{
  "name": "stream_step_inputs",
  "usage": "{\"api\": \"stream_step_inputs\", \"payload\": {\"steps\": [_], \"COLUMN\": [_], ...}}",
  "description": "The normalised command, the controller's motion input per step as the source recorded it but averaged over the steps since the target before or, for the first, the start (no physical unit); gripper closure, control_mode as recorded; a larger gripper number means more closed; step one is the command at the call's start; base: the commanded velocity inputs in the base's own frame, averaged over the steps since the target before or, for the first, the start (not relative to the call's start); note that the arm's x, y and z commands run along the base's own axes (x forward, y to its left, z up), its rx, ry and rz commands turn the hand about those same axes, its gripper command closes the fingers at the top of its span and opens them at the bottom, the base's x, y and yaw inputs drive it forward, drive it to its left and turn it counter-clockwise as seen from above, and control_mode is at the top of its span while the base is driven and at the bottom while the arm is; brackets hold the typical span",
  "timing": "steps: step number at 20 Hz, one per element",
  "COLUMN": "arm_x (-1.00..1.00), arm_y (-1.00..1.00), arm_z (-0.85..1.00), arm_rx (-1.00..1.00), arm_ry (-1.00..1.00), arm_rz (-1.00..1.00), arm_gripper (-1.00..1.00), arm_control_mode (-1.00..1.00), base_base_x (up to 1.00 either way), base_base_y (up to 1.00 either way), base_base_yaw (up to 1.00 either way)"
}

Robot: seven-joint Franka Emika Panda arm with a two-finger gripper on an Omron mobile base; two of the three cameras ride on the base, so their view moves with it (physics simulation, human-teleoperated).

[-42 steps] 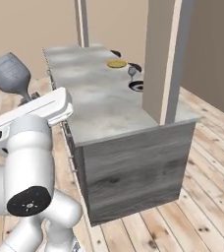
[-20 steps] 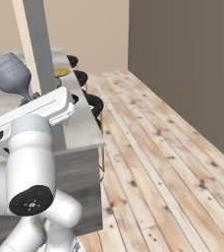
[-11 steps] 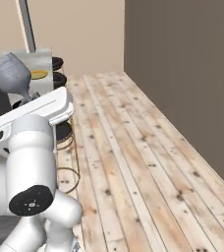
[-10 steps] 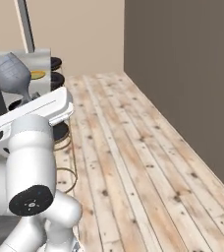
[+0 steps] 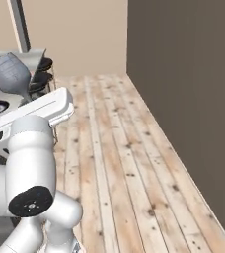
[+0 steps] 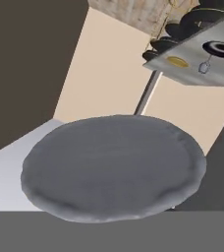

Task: Retrieve the wine glasses from the counter and place one next to each plate.

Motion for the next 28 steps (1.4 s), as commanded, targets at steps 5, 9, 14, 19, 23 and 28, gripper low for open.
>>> {"api": "stream_step_inputs", "payload": {"steps": [5, 9, 14, 19, 23, 28], "arm_x": [0.0, 0.0, 0.0, 0.0, 0.0, 0.0], "arm_y": [0.0, 0.0, 0.0, 0.0, 0.0, 0.0], "arm_z": [0.0, 0.0, 0.0, 0.0, 0.0, 0.0], "arm_rx": [0.0, 0.0, 0.0, 0.0, 0.0, 0.0], "arm_ry": [0.0, 0.0, 0.0, 0.0, 0.0, 0.0], "arm_rz": [0.0, 0.0, 0.0, 0.0, 0.0, 0.0], "arm_gripper": [1.0, 1.0, 1.0, 1.0, 1.0, 1.0], "arm_control_mode": [1.0, 1.0, 1.0, 1.0, 1.0, 1.0], "base_base_x": [0.98, 1.0, 1.0, 1.0, 1.0, 1.0], "base_base_y": [-1.0, -0.89, -0.44, -0.29, -0.33, -0.28], "base_base_yaw": [0.19, 0.27, 0.33, 0.33, 0.56, 0.63]}}
